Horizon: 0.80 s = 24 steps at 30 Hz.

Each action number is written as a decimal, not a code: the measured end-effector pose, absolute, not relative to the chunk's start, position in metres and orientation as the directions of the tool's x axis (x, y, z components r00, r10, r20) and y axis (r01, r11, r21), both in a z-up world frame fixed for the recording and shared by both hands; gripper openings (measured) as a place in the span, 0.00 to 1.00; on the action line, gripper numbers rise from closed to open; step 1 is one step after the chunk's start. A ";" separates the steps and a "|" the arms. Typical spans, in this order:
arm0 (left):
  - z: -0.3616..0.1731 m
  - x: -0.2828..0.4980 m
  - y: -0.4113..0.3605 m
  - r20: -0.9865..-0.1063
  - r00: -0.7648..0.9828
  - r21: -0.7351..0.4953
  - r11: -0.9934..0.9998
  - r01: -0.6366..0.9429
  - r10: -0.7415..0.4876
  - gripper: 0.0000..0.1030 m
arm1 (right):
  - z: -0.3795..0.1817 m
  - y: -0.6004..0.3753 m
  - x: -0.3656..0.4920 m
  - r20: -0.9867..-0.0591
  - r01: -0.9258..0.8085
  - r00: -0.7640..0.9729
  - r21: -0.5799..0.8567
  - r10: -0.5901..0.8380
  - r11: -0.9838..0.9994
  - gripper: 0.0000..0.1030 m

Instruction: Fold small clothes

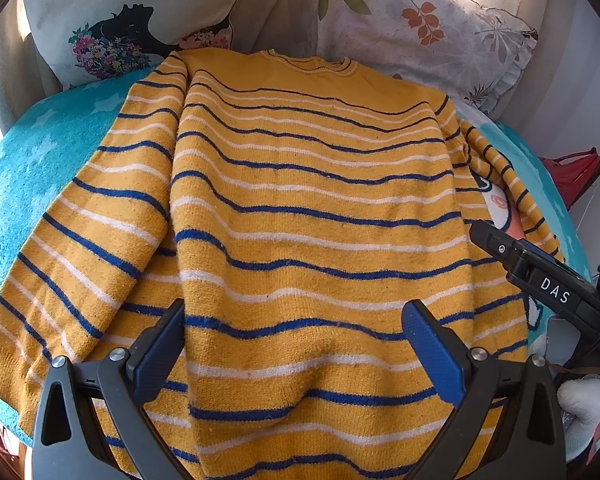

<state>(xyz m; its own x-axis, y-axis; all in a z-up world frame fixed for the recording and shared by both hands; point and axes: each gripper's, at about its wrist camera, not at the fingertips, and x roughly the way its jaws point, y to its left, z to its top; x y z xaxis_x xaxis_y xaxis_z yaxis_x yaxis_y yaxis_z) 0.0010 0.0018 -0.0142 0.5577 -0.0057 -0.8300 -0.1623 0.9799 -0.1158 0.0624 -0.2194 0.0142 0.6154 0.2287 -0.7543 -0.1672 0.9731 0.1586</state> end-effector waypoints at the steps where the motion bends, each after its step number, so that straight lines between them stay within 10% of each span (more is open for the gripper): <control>1: -0.014 0.001 0.002 -0.830 0.558 -0.117 0.980 -0.162 -0.006 1.00 | 0.014 -0.219 0.063 -0.754 -0.167 0.615 0.159 0.229 0.973 0.98; 24: -0.010 -0.002 0.005 -0.836 0.548 -0.116 0.979 -0.165 -0.007 1.00 | 0.012 -0.219 0.065 -0.791 -0.173 0.586 0.092 0.178 0.981 0.98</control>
<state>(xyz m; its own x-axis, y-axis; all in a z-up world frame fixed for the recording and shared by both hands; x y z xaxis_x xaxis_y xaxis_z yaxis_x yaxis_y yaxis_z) -0.0017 0.0051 -0.0103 0.5480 -0.0067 -0.8364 -0.1648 0.9795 -0.1158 0.0645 -0.2188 0.0122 0.5861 0.1776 -0.7905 -0.1733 0.9806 0.0918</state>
